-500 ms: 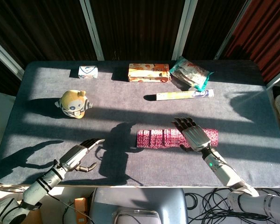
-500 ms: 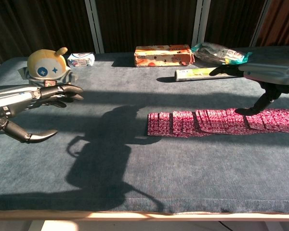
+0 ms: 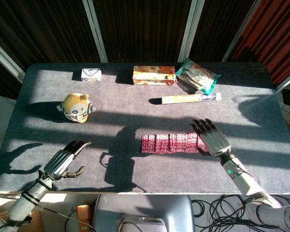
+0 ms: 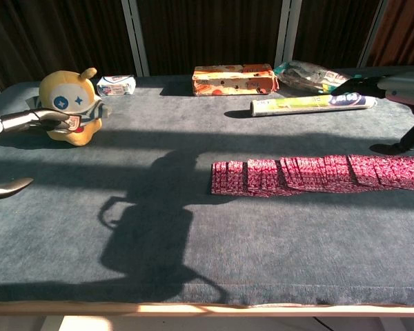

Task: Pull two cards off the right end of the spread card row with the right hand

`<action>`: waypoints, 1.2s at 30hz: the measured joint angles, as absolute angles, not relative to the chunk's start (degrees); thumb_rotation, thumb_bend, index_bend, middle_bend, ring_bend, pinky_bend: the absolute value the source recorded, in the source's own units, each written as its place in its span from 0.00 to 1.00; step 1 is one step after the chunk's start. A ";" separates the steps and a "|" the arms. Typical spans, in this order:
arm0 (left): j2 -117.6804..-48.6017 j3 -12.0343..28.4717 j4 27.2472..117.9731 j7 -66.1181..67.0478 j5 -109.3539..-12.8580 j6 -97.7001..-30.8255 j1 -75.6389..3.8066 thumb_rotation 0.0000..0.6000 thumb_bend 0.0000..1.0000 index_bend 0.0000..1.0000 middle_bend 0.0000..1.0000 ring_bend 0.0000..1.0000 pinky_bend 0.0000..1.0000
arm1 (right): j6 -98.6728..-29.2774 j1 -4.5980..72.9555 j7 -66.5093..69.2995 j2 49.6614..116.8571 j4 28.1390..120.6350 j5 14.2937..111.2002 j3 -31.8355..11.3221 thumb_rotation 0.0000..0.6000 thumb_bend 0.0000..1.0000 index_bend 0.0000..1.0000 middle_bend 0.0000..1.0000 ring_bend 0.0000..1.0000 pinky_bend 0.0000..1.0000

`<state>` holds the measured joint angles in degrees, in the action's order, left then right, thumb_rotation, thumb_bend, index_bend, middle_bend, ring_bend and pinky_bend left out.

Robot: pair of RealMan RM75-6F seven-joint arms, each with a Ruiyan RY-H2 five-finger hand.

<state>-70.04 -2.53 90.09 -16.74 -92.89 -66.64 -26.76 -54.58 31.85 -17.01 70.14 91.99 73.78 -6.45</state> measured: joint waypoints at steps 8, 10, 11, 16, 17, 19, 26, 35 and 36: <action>-70.11 -5.64 82.96 -7.37 -92.25 -84.87 -12.17 1.00 0.41 0.00 0.07 0.06 0.07 | -57.93 26.88 -15.53 64.97 86.92 74.83 -2.65 1.00 0.34 0.03 0.68 0.74 0.84; -71.14 -6.58 79.97 -7.03 -92.55 -88.51 -8.80 1.00 0.41 0.00 0.07 0.06 0.07 | -56.83 26.63 -15.63 65.10 85.01 74.20 -1.97 1.00 0.46 0.05 0.78 0.83 0.92; -71.74 -6.99 78.83 -6.91 -92.83 -89.74 -7.68 1.00 0.41 0.00 0.07 0.06 0.07 | -55.66 26.62 -15.69 65.40 83.73 73.72 -1.56 1.00 0.51 0.05 0.82 0.87 0.95; -74.31 -8.23 76.12 -4.86 -94.66 -92.19 -4.96 1.00 0.41 0.00 0.07 0.06 0.07 | -50.55 27.24 -15.15 68.80 78.00 72.44 -0.43 1.00 0.62 0.08 0.91 0.96 1.00; -74.48 -8.24 76.11 -4.36 -94.68 -92.10 -4.83 1.00 0.41 0.00 0.07 0.06 0.07 | -49.69 27.49 -14.69 70.07 76.53 72.42 -0.26 1.00 0.64 0.08 0.91 0.97 1.00; -74.78 -8.19 76.20 -3.09 -94.63 -91.76 -4.60 1.00 0.41 0.00 0.07 0.06 0.07 | -48.18 27.94 -13.56 71.85 74.53 72.57 0.00 1.00 0.67 0.08 0.93 0.98 1.00; -75.70 -7.42 76.78 0.59 -93.87 -90.19 -3.83 1.00 0.41 0.00 0.07 0.06 0.07 | -45.26 29.19 -10.99 75.67 70.19 74.98 1.41 1.00 0.70 0.12 0.95 1.00 1.00; -75.46 -6.90 76.93 0.60 -94.05 -89.33 -3.50 1.00 0.41 0.00 0.07 0.06 0.07 | -44.78 28.74 -12.32 76.45 69.03 74.44 2.10 1.00 0.71 0.17 0.95 1.00 1.00; -75.42 -6.86 76.94 0.60 -94.07 -89.26 -3.49 1.00 0.41 0.00 0.07 0.06 0.07 | -44.80 28.61 -12.54 76.44 69.01 74.34 2.19 1.00 0.71 0.18 0.95 1.00 1.00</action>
<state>-75.42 -6.86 76.94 0.60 -94.07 -89.26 -3.49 -44.80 28.61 -12.54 76.44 69.01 74.34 2.19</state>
